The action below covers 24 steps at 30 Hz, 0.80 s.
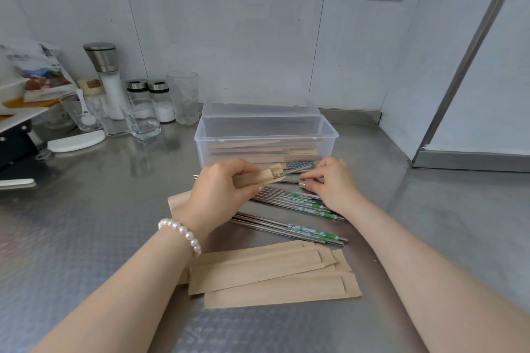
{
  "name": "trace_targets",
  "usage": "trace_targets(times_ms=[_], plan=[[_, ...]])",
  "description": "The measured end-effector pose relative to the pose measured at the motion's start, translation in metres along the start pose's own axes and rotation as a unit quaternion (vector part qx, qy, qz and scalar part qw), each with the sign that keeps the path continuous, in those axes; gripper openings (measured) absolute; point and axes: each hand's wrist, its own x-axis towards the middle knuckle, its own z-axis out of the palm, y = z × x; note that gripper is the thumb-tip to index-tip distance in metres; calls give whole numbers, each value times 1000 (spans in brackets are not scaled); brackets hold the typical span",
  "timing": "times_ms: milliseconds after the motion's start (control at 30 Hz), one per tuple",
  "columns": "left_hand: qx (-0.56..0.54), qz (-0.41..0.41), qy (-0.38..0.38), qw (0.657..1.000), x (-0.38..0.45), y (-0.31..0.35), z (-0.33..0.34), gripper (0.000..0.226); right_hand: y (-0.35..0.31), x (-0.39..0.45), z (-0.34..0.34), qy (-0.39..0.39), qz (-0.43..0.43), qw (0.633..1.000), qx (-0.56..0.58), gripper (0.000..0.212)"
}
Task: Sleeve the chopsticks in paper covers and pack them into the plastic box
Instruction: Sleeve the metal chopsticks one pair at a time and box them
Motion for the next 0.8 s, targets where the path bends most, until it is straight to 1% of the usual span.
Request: trace_targets(times_ms=[133,200,300,367,400,433,467,533,567,600,667,800], plan=[[3,10,-11,1000,-1,0,1,25,-2,-2,-2,30,-2,999,15,9],[5,15,-16,1000,-1,0,1,26,-2,-3,-4,34,-9,999,25,3],[7,19,-20,1000,-2,1,1,26,-3,-3,-12,28,-8,997,69,9],[8,18,-20,1000,-2,1,1,27,-2,-5,-21,33,6,986,166,19],[9,18,-20,1000,-2,1,1,27,-2,-6,-26,48,15,970,237,22],[8,15,-21,1000,-1,1,1,28,-1,-7,-31,70,28,945,318,22],[7,13,-22,1000,-1,1,0,28,0,-9,-37,94,46,906,409,20],[5,11,-26,1000,-2,2,0,29,3,-10,-49,131,78,802,577,15],[6,12,-29,999,-2,2,0,29,6,-9,-54,146,92,759,628,16],[7,14,-32,999,-3,3,0,29,9,-8,-57,163,106,729,656,19],[9,16,-35,999,-3,3,0,30,13,-6,-61,209,142,693,675,26],[5,14,-30,999,-3,3,0,29,23,-4,-61,297,219,648,666,34]])
